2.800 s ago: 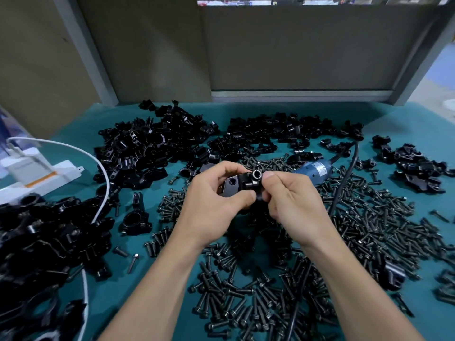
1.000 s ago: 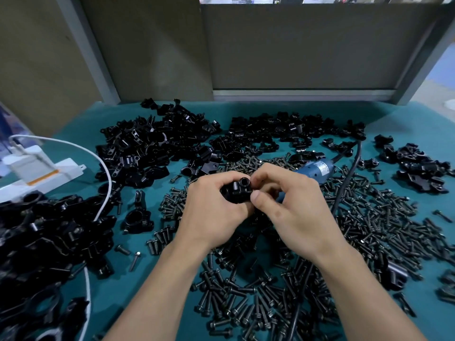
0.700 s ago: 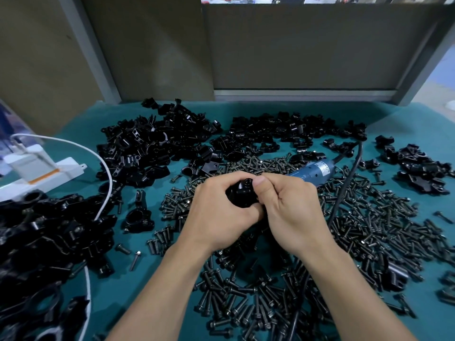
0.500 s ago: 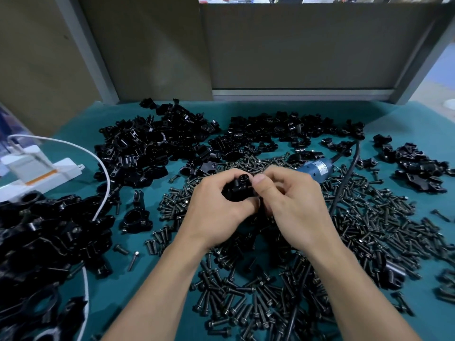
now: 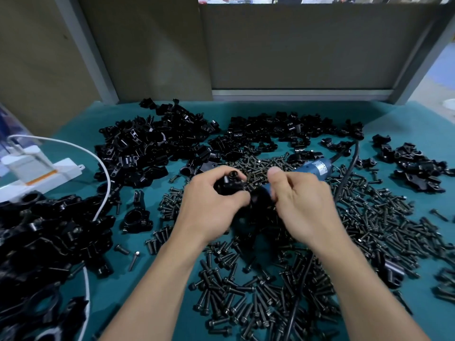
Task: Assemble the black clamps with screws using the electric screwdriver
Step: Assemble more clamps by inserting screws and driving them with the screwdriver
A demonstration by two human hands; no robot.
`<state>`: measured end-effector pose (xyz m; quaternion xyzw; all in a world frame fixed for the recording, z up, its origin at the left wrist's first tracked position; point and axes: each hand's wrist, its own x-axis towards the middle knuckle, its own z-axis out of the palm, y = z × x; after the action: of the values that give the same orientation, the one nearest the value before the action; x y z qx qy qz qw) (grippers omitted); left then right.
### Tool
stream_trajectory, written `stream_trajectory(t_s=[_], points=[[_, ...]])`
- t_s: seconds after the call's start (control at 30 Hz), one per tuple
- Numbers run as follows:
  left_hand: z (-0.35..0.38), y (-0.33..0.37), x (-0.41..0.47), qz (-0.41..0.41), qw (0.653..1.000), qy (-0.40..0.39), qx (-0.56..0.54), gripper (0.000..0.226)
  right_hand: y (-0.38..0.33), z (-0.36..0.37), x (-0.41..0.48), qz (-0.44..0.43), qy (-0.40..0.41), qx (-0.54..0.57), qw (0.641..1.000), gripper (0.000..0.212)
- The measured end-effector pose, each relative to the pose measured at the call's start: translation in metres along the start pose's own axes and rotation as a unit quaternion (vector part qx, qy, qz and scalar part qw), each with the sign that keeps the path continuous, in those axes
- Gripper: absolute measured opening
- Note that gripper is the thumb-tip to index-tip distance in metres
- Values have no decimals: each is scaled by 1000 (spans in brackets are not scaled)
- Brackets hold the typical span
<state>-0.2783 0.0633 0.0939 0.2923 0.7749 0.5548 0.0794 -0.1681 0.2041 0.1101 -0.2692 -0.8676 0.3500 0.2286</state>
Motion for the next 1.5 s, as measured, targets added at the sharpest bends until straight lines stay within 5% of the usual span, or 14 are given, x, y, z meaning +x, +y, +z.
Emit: stream_trajectory(t_s=[0.13, 0.27, 0.47, 0.63, 0.87, 1.1, 1.27, 1.5], points=[[-8, -14, 6, -37, 997, 57, -28, 29, 23, -17, 13, 152, 54, -36, 986, 50], [-8, -23, 9, -70, 994, 72, -47, 26, 17, -16, 16, 216, 3, 9, 976, 48], [1, -22, 8, -62, 998, 13, -22, 25, -6, -1, 21, 322, 4, 117, 940, 55], [8, -12, 5, -40, 998, -47, 14, 26, -17, 14, 23, 422, 17, 266, 867, 43], [3, -6, 0, -27, 993, -116, -7, 33, -24, 29, 48, 492, 104, 143, 853, 90], [3, -1, -4, -40, 985, -118, -117, 25, -16, 24, 62, 481, 77, 226, 844, 89], [3, -8, -2, -81, 986, -25, -141, 22, -10, -5, 41, 406, 93, 490, 766, 28], [8, -15, 5, -97, 985, 38, -140, 20, -4, -31, 39, 218, 98, 634, 735, 38]])
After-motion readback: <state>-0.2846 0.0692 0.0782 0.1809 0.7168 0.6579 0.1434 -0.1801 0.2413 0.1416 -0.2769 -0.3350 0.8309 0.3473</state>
